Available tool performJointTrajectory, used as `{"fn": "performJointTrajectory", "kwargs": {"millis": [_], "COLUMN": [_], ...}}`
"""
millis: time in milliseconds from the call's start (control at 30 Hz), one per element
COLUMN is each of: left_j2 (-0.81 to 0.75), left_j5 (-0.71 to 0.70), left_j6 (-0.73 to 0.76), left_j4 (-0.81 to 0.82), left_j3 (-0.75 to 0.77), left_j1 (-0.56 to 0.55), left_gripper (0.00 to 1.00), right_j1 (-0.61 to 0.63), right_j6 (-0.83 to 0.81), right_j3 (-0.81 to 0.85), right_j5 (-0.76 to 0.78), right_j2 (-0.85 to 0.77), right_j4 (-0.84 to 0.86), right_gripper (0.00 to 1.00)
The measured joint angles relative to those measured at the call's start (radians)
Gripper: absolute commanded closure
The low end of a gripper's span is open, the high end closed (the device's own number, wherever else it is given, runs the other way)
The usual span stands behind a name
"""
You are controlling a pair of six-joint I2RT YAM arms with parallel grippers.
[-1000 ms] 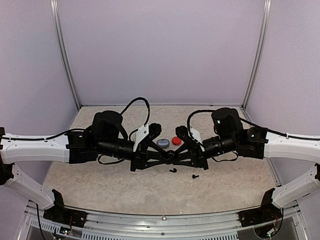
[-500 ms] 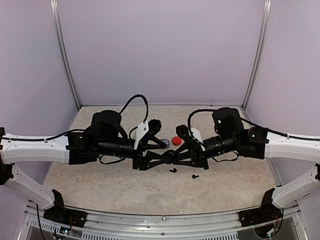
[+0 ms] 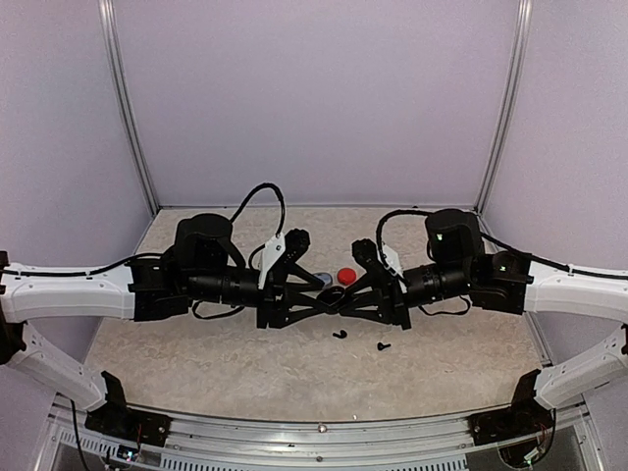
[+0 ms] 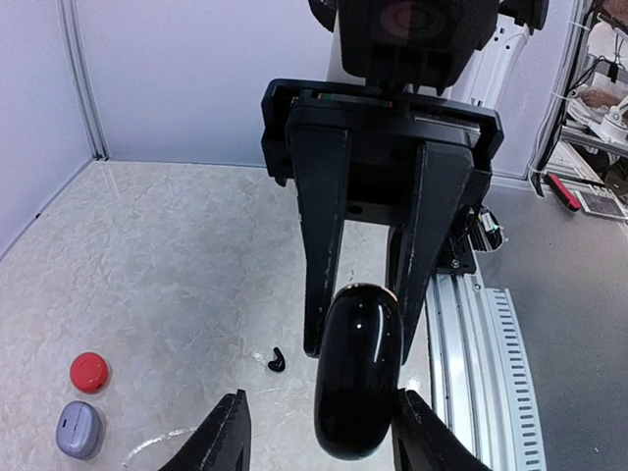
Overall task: Insert the wireless bluetooth earbuds into the charging case
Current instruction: Open the charging case, then move the left earbud to the center of the board.
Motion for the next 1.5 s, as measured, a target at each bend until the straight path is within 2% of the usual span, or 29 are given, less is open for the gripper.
{"fn": "performJointTrajectory", "kwargs": {"millis": [433, 667, 733, 800, 933, 1100, 1300, 1500], "left_j2": [-0.021, -0.027, -0.036, -0.048, -0.042, 0.102, 0.295, 0.505], "left_j5": [0.004, -0.068, -0.097, -0.124, -0.191, -0.249, -0.232, -0.224], "left_j6": [-0.040, -0.049, -0.059, -0.068, -0.034, 0.058, 0.182, 0.301], "left_j4": [0.045, 0.063, 0.080, 0.099, 0.072, -0.066, -0.221, -0.414], "left_j3": [-0.007, -0.021, -0.039, -0.060, -0.062, 0.054, 0.166, 0.409], "left_j1": [0.045, 0.049, 0.057, 0.075, 0.110, 0.112, 0.095, 0.058], "left_gripper": [0.51, 0.44, 0.43, 0.37, 0.42, 0.44, 0.49, 0.53], "right_j1": [0.019, 0.019, 0.002, -0.028, -0.117, -0.197, -0.292, -0.361], "right_j6": [-0.024, -0.018, 0.006, 0.032, 0.098, 0.182, 0.259, 0.311], "right_j3": [-0.021, -0.071, -0.095, -0.119, -0.168, -0.211, -0.230, -0.251], "right_j5": [-0.008, -0.014, -0.020, -0.028, -0.032, -0.023, 0.027, 0.063], "right_j2": [-0.006, -0.063, -0.092, -0.117, -0.156, -0.190, -0.222, -0.269], "right_j4": [-0.005, 0.015, 0.047, 0.082, 0.142, 0.182, 0.190, 0.189], "right_gripper": [1.00, 1.00, 1.00, 1.00, 1.00, 1.00, 1.00, 1.00]}}
